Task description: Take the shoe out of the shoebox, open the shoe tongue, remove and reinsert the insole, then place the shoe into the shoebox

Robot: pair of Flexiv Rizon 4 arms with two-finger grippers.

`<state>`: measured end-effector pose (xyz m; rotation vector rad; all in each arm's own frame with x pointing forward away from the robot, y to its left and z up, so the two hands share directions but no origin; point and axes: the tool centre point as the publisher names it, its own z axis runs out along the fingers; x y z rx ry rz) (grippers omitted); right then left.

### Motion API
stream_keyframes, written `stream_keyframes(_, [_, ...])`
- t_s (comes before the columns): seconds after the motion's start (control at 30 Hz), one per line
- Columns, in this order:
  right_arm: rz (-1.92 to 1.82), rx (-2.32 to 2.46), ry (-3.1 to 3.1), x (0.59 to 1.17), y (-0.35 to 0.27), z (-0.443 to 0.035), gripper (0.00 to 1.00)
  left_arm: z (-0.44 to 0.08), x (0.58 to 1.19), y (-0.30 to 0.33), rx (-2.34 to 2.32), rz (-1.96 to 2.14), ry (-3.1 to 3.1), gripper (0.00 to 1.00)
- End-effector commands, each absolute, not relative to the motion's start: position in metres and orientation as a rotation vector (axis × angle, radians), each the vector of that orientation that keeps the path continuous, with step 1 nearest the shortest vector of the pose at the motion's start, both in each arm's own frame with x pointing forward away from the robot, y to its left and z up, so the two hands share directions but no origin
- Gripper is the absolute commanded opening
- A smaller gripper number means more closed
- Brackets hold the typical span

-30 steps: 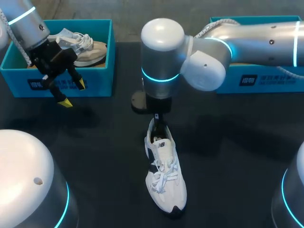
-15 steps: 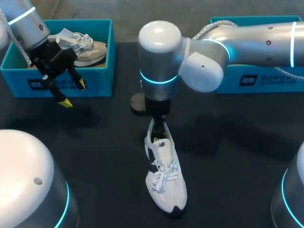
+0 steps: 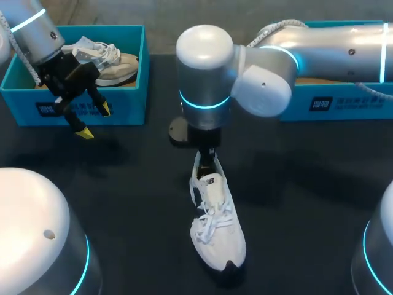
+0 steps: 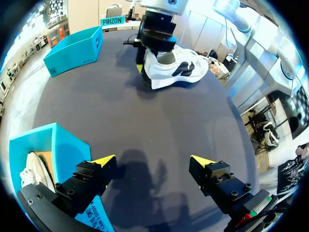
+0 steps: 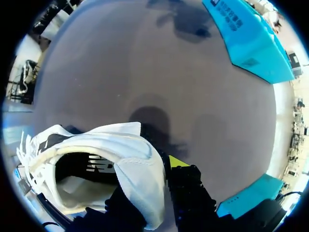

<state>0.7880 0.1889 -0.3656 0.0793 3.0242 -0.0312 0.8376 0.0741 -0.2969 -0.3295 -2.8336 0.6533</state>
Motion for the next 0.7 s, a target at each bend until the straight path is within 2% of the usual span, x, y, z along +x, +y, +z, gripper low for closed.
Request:
stream_keyframes(0.03, [-0.036, 0.097, 2.995, 0.783, 0.171, -0.333, 0.0, -0.297, 0.838, 0.075, -0.332, 0.655, -2.833, 1.0])
stream_keyframes(0.7, [-0.077, 0.035, 2.924, 0.828, 0.107, -0.229, 0.0, -0.297, 0.838, 0.075, -0.332, 0.655, -2.833, 1.0])
